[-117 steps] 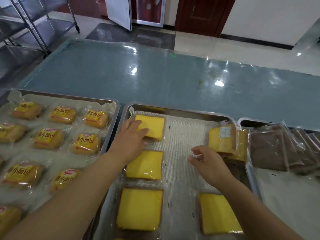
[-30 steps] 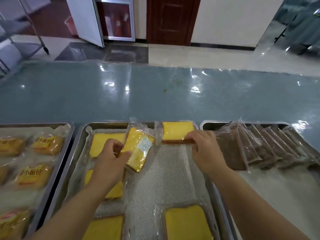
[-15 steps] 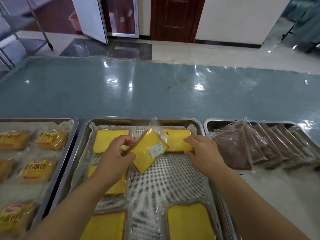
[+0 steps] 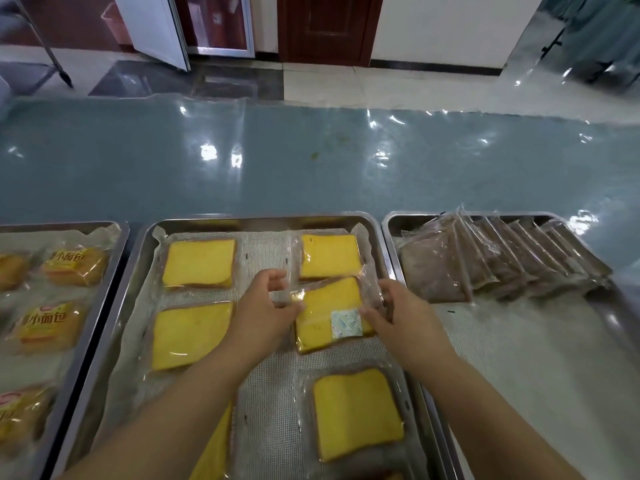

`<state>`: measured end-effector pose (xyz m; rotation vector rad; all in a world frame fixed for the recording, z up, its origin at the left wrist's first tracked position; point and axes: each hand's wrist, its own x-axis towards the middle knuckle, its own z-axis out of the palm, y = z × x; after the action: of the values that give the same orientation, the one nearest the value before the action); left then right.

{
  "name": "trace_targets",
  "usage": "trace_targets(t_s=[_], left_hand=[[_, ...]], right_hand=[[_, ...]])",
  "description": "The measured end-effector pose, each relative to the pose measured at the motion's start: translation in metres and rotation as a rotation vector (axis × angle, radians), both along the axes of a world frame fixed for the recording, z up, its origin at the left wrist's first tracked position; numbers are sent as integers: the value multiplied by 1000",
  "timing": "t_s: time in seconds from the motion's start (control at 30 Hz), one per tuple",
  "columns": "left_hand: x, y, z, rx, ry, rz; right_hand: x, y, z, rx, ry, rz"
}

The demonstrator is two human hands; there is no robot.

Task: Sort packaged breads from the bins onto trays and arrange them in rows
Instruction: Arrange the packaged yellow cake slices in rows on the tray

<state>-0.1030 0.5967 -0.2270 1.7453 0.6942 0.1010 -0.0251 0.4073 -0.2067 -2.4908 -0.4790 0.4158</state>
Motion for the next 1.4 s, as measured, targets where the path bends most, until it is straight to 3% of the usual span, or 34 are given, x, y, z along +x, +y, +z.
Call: trace_targets(t_s=[0.13,0.2,0.33,0.43,0.5,0.6,0.73,0.9,1.07,1.4], left_hand=[[-1,-12,-15,99,102,8],[-2,-12,-17,106,111,5],[-1,-4,0,99,-9,20],[1,-1,23,248,-175,-21],[0,-3,33,363,-222,-117],[-11,-3,29,372,-147,-336],[-30,3,11,401,-4,-560],[-34,1,0,630,104,-522],[-32,-12,-4,464,177,-473],[-33,0,-12,543,106,-506]], right_hand=[[-8,3,3,-281,-106,109],[-11,4,4,-305,-130,124],[-4,-3,4,55,27,-81],[8,-8,6,327,51,-113],[13,-11,10,440,132,-112],[18,-15,12,498,257,-125],[9,-14,12,325,321,-46],[-7,-1,9,-170,-32,222],[-19,4,-6,-406,-147,360],[-14,8,1,-363,-140,328]])
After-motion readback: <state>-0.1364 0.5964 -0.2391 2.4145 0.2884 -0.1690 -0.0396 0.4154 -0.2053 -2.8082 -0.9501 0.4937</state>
